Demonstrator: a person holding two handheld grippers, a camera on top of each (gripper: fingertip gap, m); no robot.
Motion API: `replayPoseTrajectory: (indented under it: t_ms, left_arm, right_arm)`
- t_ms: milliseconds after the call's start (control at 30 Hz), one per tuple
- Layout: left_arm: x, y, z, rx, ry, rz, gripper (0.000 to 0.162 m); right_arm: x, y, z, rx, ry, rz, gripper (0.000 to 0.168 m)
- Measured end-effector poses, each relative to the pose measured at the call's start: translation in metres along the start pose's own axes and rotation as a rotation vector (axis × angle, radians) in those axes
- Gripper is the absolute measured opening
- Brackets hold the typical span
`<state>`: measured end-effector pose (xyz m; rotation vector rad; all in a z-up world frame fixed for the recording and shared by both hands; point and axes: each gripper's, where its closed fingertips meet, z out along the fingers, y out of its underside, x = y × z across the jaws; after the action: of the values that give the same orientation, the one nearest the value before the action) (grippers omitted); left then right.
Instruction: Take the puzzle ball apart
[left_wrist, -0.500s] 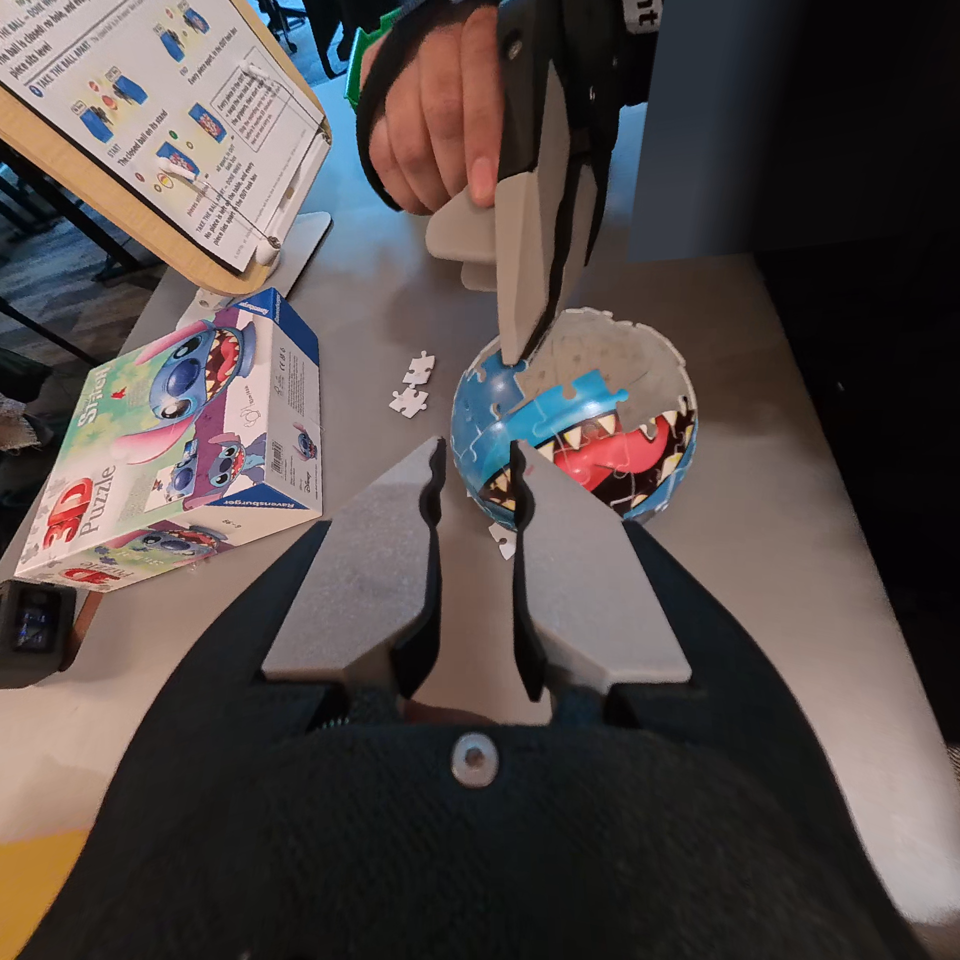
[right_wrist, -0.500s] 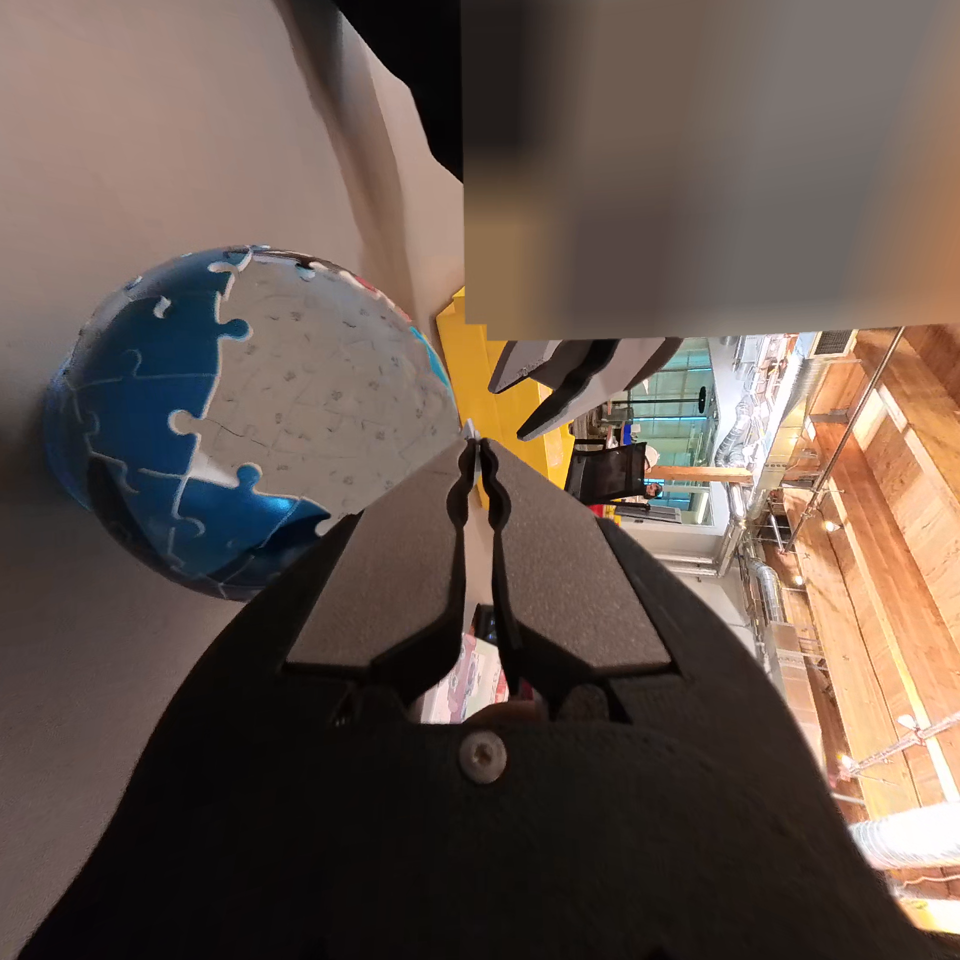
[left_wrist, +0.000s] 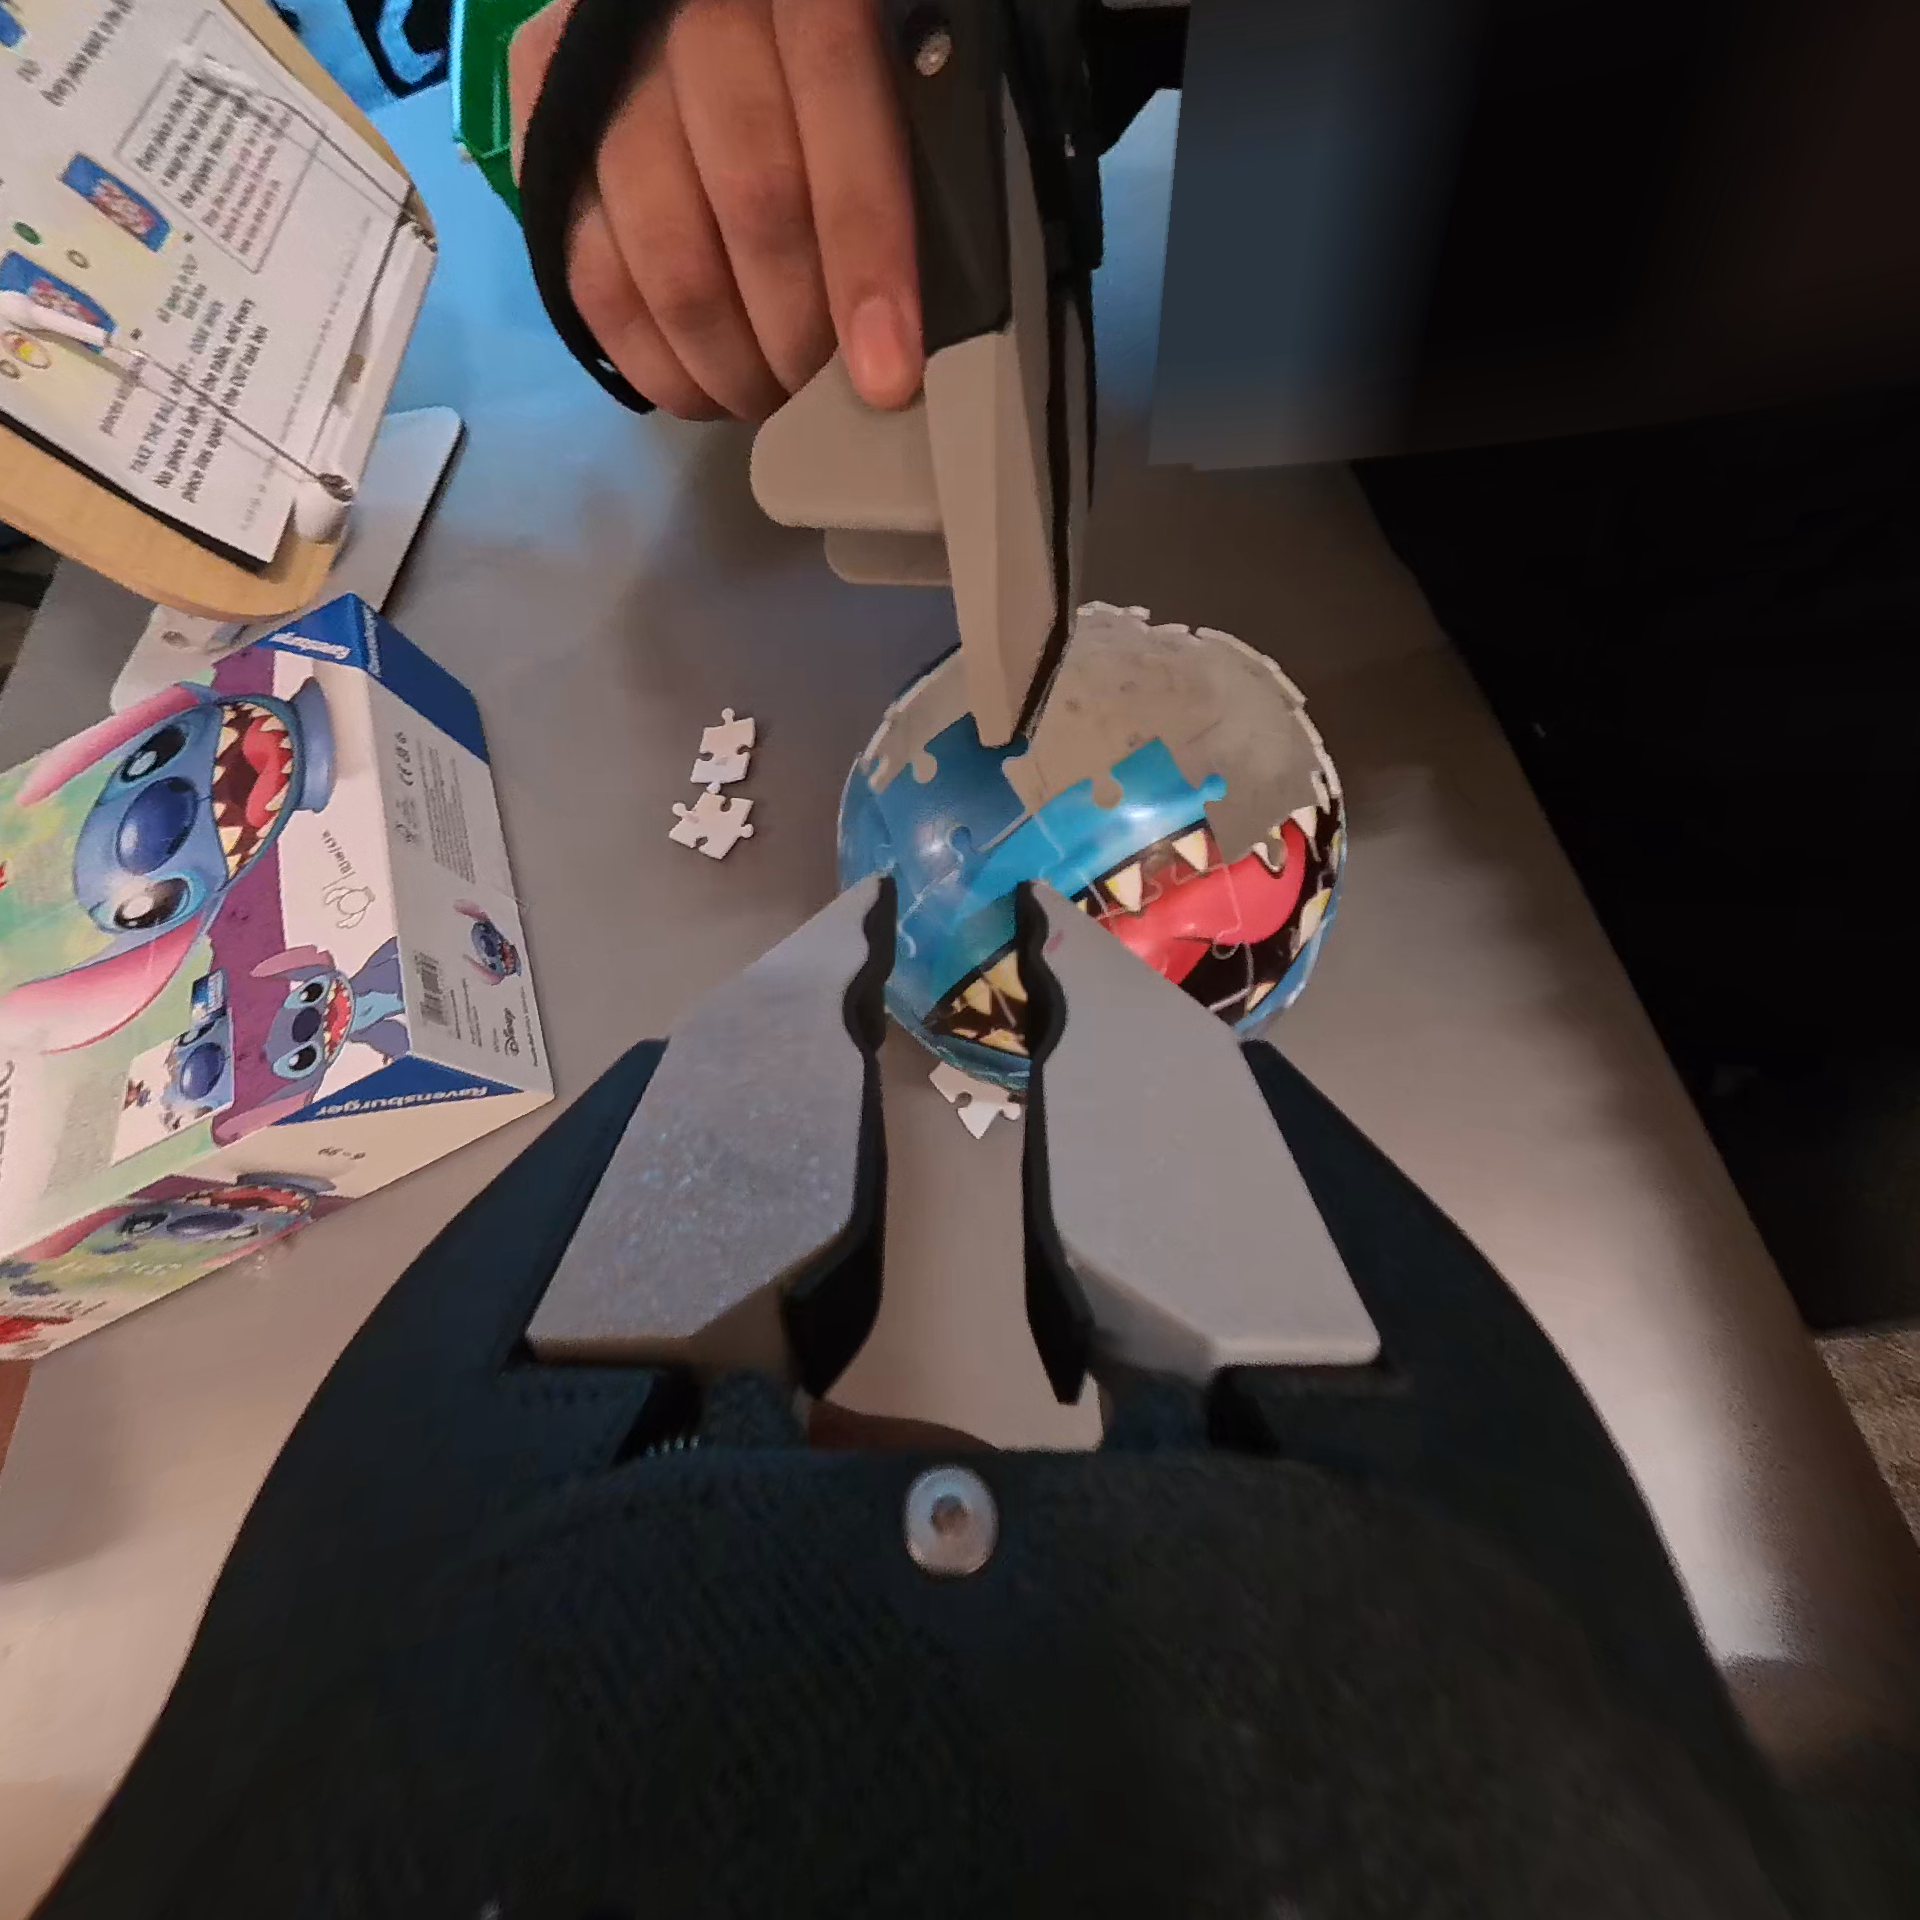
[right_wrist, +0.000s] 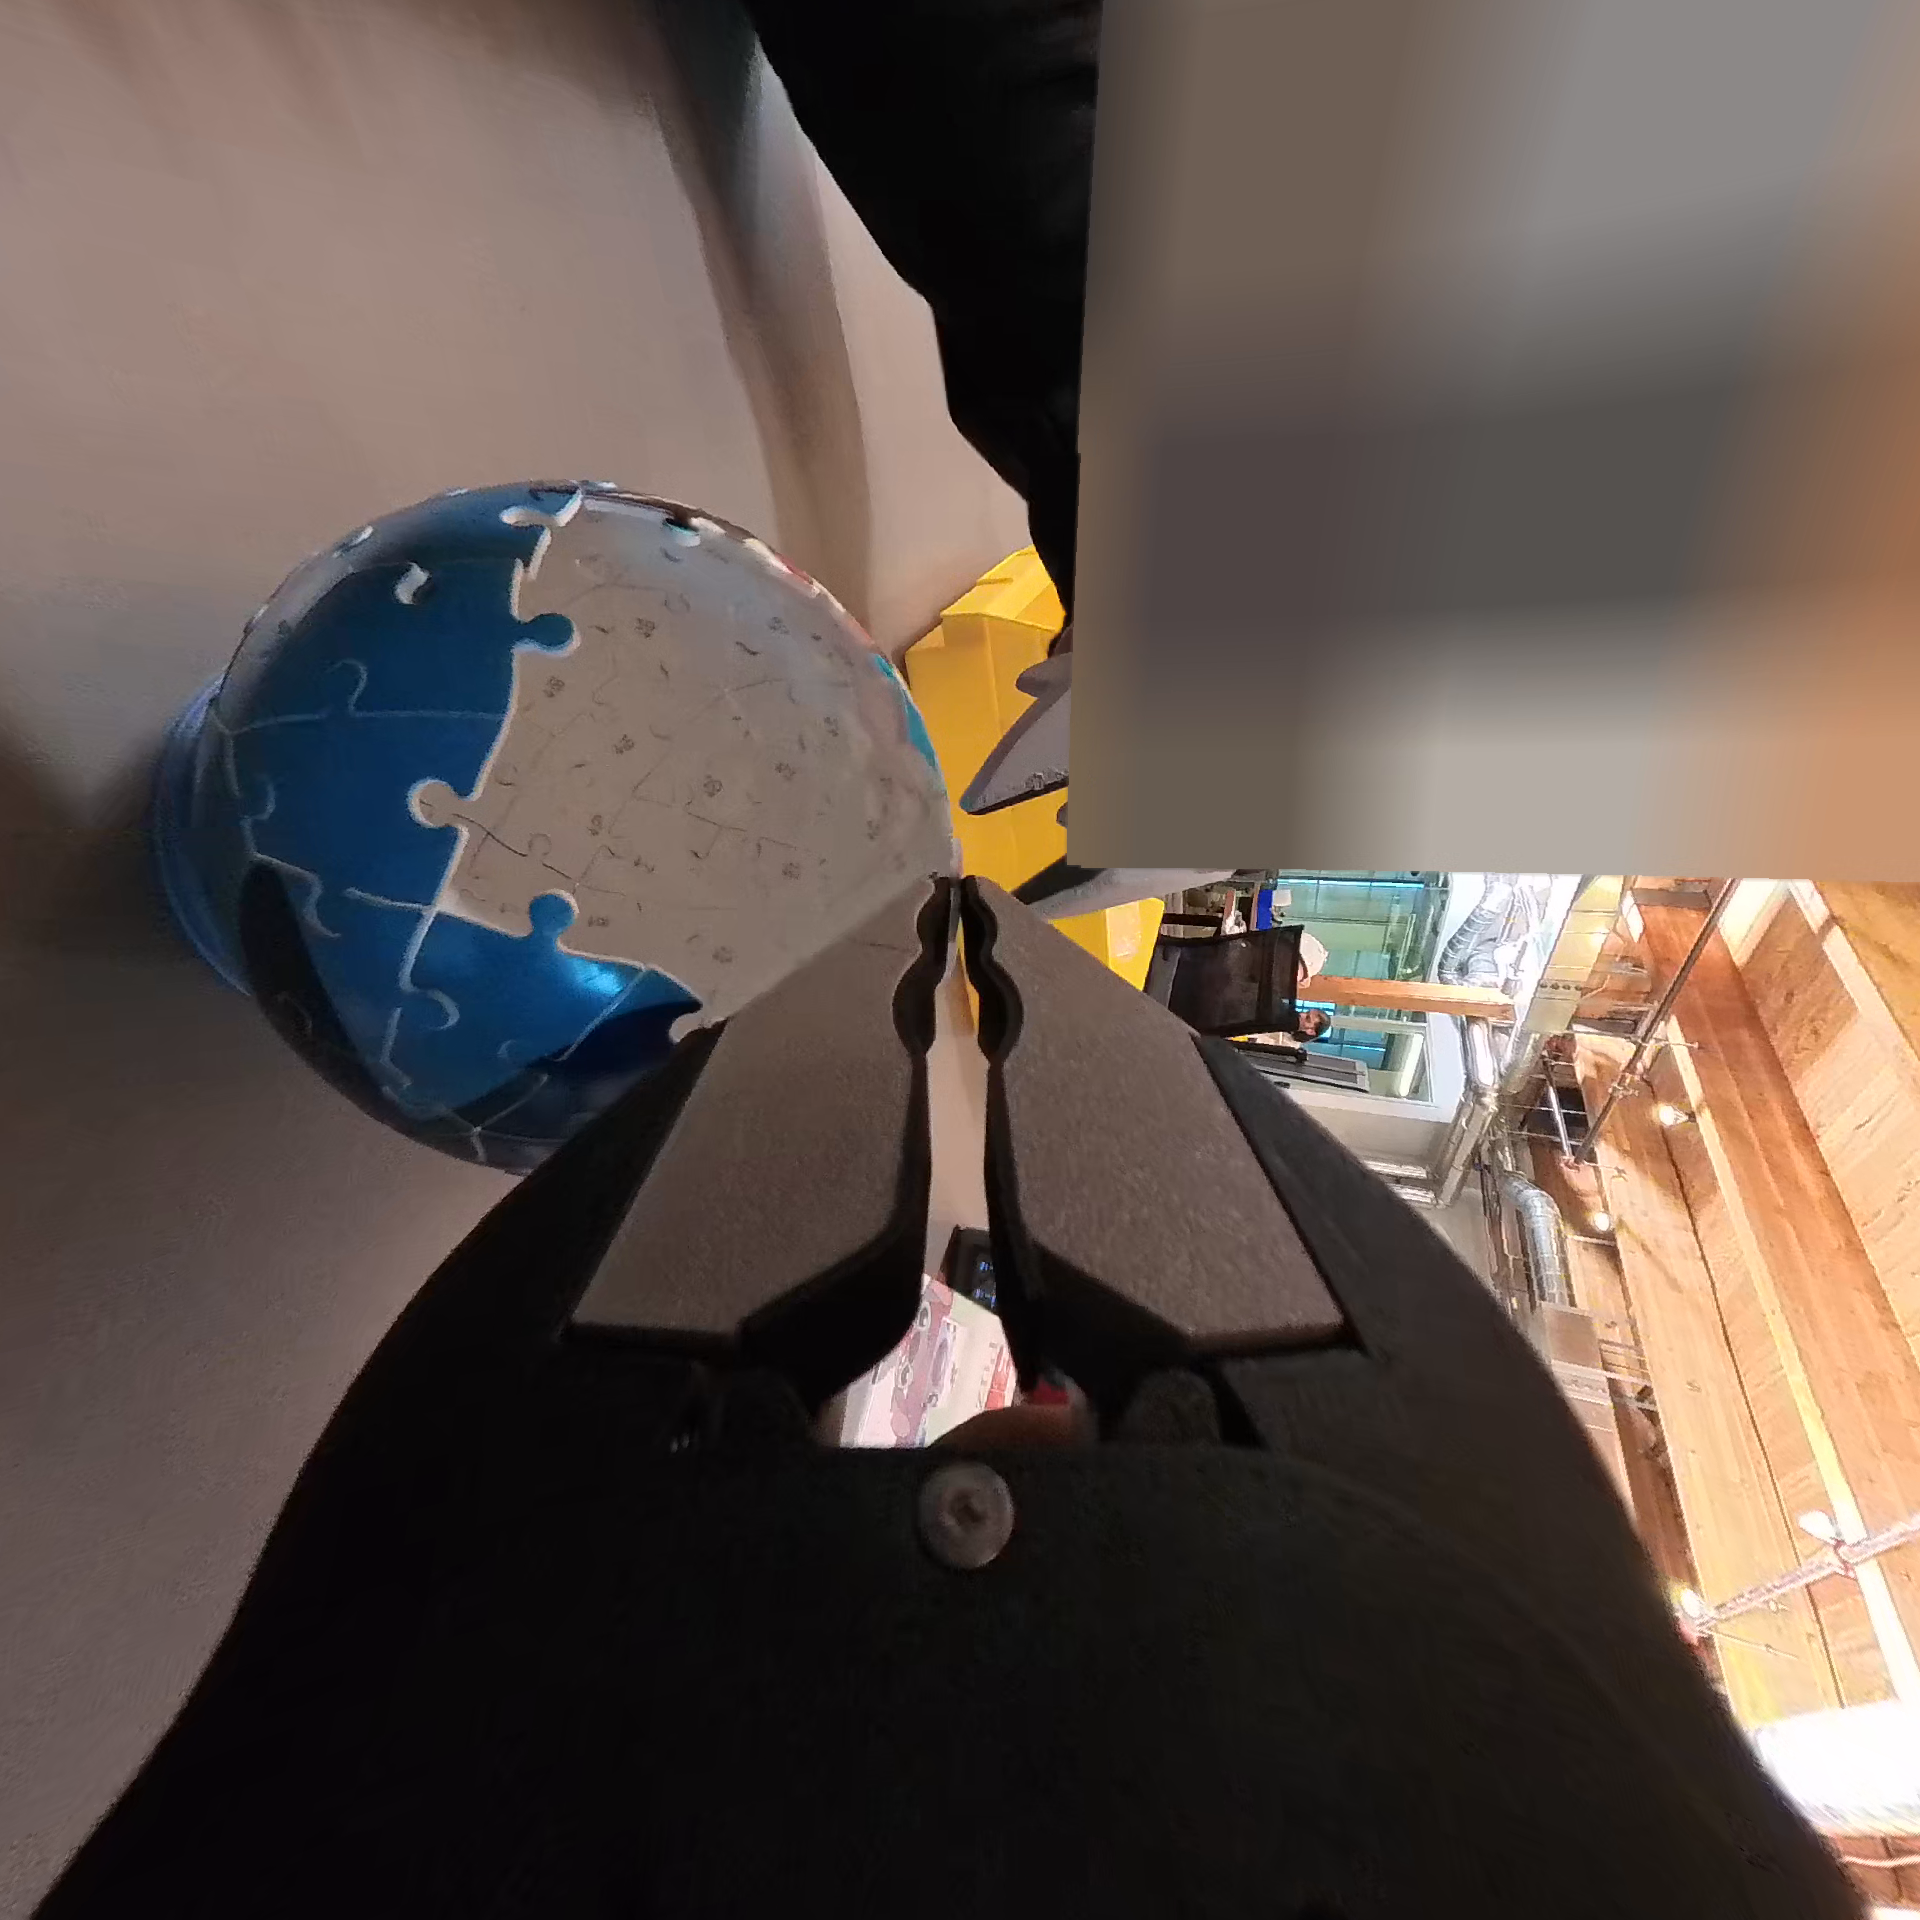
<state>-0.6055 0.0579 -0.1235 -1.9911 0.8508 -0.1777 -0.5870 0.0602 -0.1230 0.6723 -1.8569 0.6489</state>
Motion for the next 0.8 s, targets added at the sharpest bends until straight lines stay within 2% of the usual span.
replayPoseTrajectory:
  t_ms: [300,500,800]
  left_arm:
    - [0.0087,-0.0012,0.0042,-0.008,0.141,-0.004,0.016]
    - [0.0069,-0.0029,0.0059,-0.033,0.188,-0.014,0.024]
    - [0.0093,0.0002,0.0058,-0.032,0.248,-0.057,0.024]
  right_arm:
    - [-0.0016,0.0009,-0.0006,0.020,-0.020,0.027,0.000]
    - [-0.0044,0.0030,-0.0001,0.025,-0.032,0.039,0.000]
    - [-0.0041,0.0026,-0.0003,0.021,-0.039,0.043,0.000]
